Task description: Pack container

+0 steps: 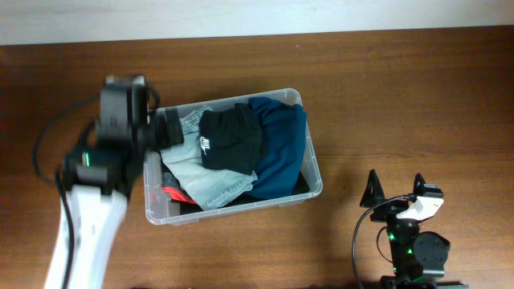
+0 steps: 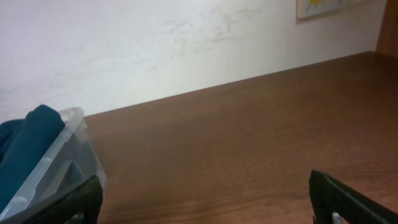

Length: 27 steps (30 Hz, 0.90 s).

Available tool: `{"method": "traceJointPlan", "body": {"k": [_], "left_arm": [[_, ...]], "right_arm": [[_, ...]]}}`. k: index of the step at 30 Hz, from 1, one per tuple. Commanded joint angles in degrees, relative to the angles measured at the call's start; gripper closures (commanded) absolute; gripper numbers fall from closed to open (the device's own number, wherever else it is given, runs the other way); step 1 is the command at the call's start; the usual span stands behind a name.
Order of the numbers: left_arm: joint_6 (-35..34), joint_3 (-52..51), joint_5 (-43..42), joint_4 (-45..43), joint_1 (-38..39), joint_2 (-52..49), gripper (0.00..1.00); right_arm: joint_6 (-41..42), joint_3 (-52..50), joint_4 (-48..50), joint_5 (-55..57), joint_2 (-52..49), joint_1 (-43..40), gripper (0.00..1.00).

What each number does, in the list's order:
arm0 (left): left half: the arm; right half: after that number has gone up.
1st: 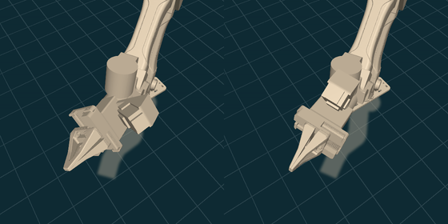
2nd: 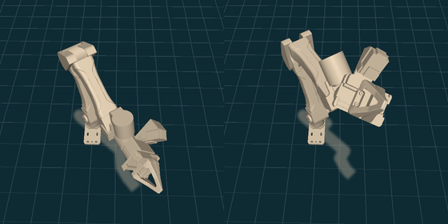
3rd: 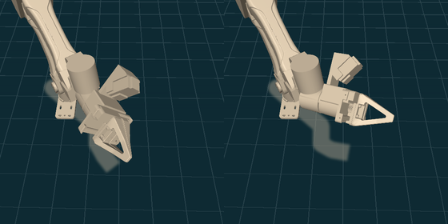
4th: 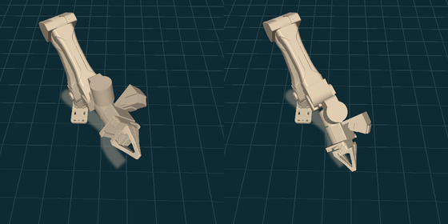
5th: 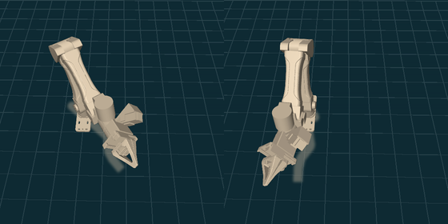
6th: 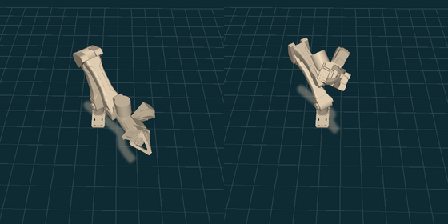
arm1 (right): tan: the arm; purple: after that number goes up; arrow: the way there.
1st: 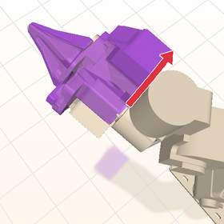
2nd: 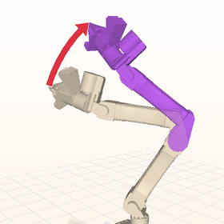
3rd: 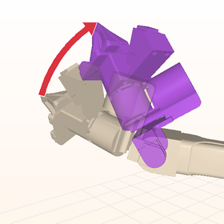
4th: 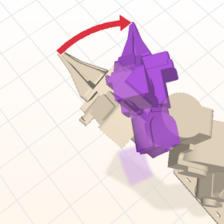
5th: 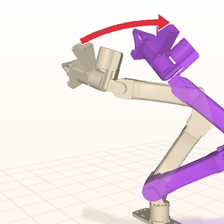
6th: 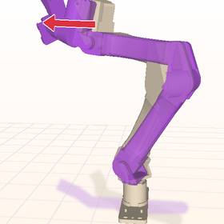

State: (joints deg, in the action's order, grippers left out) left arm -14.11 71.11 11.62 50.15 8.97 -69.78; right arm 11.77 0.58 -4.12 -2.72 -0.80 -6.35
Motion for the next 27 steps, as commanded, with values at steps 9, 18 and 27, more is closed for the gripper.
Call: {"method": "traceJointPlan", "body": {"k": [9,18,27], "left_arm": [[0.74,-34.07,2.58,-17.90,-0.20,29.35,0.01],[0.72,-49.31,1.79,-32.87,-0.20,39.06,0.01],[0.72,-61.37,1.25,-42.62,-0.20,51.36,0.01]], "right_arm": [[-0.42,-0.26,-0.17,-0.50,0.61,-0.44,0.02],[-0.42,-0.26,-0.17,-0.52,0.61,-0.44,0.02],[-0.42,-0.26,-0.17,-0.50,0.61,-0.44,0.02]]}}
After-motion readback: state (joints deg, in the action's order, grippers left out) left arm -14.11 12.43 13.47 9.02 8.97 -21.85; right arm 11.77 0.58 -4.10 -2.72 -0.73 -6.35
